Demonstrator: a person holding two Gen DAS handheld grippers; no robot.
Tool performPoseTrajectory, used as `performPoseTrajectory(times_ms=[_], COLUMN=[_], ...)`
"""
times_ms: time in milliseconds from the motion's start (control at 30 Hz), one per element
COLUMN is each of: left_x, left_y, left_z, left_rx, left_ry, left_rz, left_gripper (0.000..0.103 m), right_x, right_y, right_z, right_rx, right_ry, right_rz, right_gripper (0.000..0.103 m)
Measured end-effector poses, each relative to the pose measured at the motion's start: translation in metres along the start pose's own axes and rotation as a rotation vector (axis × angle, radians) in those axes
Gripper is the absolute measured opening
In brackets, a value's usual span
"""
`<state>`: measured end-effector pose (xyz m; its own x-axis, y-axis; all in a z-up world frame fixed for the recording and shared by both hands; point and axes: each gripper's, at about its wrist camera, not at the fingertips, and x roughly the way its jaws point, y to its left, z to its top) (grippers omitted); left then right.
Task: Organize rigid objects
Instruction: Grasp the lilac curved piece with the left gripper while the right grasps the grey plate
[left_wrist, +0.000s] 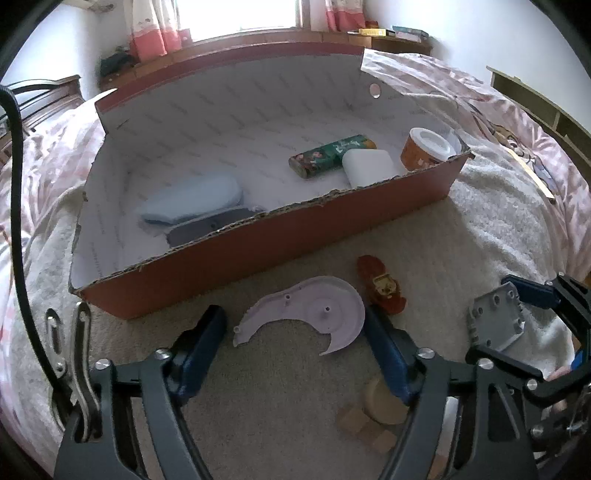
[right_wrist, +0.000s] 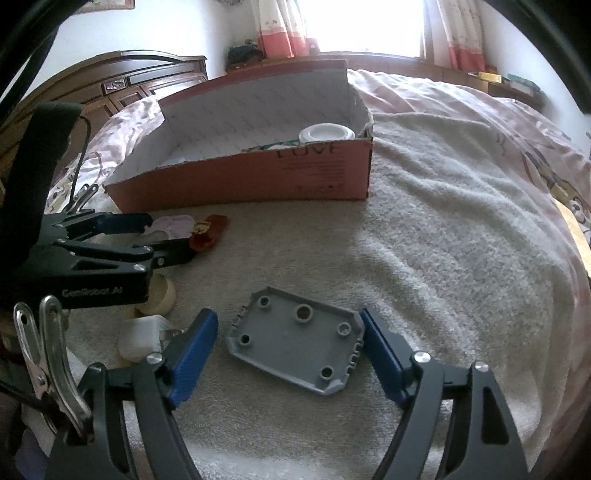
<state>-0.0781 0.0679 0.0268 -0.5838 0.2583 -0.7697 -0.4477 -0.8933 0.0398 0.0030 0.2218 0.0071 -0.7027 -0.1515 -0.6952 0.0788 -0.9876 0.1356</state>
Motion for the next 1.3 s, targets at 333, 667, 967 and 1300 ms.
performPoseTrajectory(times_ms=[333, 667, 967, 1300], left_x=[-0.019, -0.028, -0.035, -0.047], left_y=[0.014, 0.032, 0.035, 0.043], left_z=[-0.012, -0.031, -0.035, -0.033], left_rx=[-0.095, -0.215, -0.252, -0.296], left_ry=[-0.029, -0.012, -0.018, -0.033], left_rz=[0.035, 0.054, 0.080, 0.118], left_gripper=[0.069, 0.069, 0.069, 0.069], right_x=[-0.001, -0.006, -0.008, -0.012], right_y=[-0.002, 0.001, 0.000, -0.002], right_z=[-0.002, -0.005, -0.006, -0.003], right_rx=[0.009, 0.012, 0.015, 0.032], right_ry=[-0.013, -0.018, -0.022, -0.009], right_rz=[0.009, -0.037, -0.045, -0.030], right_gripper=[0.083, 0.077, 0.076, 0.076])
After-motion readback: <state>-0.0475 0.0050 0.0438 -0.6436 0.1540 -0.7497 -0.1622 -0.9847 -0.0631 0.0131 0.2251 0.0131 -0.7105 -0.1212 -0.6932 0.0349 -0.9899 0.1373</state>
